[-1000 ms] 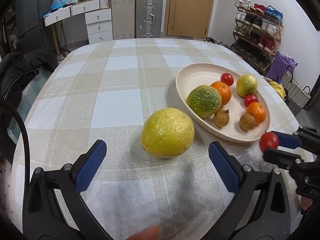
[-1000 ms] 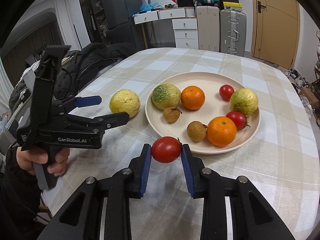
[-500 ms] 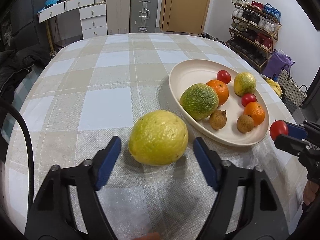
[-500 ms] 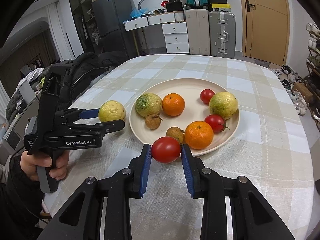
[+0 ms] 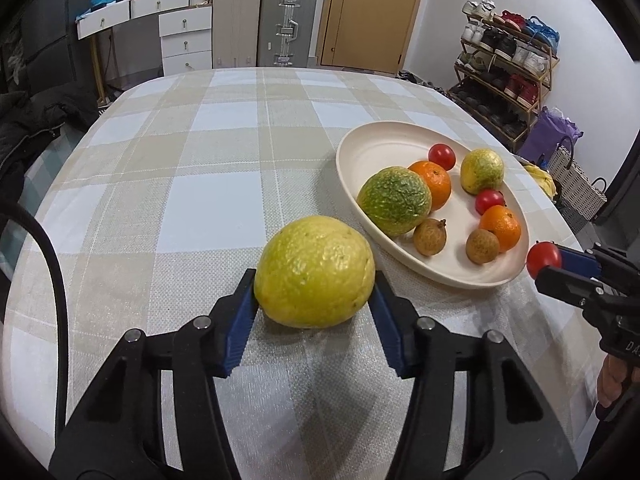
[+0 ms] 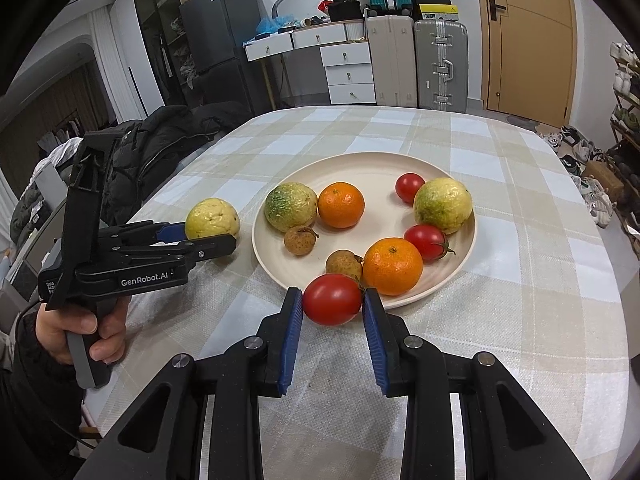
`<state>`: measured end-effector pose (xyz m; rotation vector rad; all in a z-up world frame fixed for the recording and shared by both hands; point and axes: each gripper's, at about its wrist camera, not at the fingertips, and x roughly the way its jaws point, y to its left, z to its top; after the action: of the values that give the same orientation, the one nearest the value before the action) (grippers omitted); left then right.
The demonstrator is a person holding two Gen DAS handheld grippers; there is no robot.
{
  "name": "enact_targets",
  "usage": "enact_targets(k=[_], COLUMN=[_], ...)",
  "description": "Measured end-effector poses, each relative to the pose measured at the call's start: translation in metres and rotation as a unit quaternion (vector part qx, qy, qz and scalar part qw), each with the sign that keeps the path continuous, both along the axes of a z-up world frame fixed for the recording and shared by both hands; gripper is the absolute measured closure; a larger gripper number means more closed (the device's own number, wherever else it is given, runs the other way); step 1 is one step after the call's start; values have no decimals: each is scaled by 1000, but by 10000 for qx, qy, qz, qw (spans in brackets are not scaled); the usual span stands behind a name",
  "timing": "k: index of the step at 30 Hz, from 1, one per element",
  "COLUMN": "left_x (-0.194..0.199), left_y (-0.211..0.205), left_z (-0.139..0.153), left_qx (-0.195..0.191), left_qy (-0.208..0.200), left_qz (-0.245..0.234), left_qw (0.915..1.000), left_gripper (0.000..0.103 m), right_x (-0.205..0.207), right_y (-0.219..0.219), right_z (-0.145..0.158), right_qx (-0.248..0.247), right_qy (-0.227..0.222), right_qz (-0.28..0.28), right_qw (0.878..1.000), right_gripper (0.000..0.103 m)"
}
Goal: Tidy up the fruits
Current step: 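Carry the tomato and citron into the white plate and open both tools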
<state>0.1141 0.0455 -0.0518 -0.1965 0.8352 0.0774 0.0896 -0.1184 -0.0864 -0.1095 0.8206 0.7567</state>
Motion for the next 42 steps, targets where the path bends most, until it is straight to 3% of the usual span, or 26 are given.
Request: enact_targets(k=[24,42], left_x=[-25,4], left_y=[-57,-90], left_z=[45,32], left_qx=[285,325], left_qy=[-776,-733], left_qz=[-626,-792], left_qw=[9946,9936], left_gripper=[51,51], right_x=[11,34], right_y=[-18,-30], right_z=[3,9], right_qx=[341,473], right_qy=[-140,-274], right_qz=[-297,-501], right_qw=[9989,9972], right_gripper=[72,71])
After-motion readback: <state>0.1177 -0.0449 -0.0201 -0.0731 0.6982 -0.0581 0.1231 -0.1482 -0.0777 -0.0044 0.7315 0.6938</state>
